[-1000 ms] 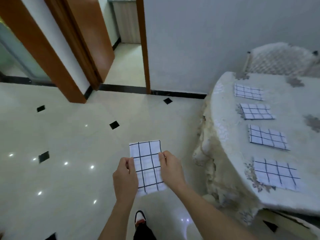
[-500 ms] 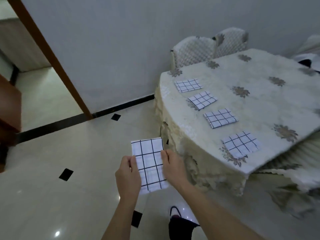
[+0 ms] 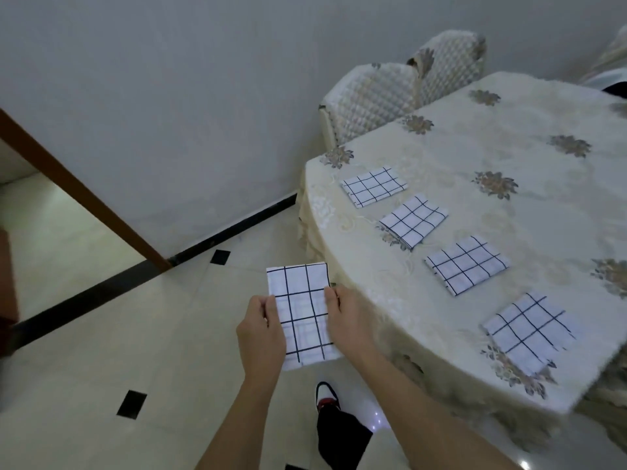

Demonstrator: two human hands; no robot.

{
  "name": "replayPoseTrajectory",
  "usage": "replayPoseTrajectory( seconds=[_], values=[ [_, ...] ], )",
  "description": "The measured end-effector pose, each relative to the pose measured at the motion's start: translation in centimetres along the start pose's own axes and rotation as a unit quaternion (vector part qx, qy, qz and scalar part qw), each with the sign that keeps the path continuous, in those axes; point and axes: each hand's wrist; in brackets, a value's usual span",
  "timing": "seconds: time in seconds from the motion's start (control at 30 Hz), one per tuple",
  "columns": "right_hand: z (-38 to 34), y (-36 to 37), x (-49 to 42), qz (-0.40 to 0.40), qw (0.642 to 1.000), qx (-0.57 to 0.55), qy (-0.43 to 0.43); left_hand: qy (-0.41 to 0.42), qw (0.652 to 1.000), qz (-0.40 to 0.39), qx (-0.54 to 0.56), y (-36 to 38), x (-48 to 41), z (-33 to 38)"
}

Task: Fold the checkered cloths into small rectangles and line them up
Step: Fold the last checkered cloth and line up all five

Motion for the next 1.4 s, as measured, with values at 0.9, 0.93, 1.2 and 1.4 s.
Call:
replayPoseTrajectory(
  seconds=[0.9, 0.93, 1.2, 1.4],
  values=[
    [-16.1, 8.7, -35.7, 0.061, 0.998, -0.006, 0.030, 0.049, 0.995, -0.085, 0.004, 0.3, -43.1, 1.3],
    [-16.8, 8.9, -36.7, 0.072, 0.996, -0.015, 0.045, 0.059, 0.993, -0.101, 0.000, 0.2, -44.8, 1.6],
    [-19.5, 8.6, -41.5, 0.202, 0.970, -0.027, 0.130, 0.124, 0.967, -0.223, 0.001, 2.5, -53.5, 5.3],
    [-16.8, 5.1, -42.4, 0.299, 0.930, -0.045, 0.211, 0.192, 0.926, -0.326, -0.004, 8.8, -55.0, 8.7]
  ],
)
Point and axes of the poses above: each hand's wrist, its own x-axis away from the middle knuckle, its own y-axis out of the palm, z = x × y, and after that the axes turned 6 degrees about -z, right-handed
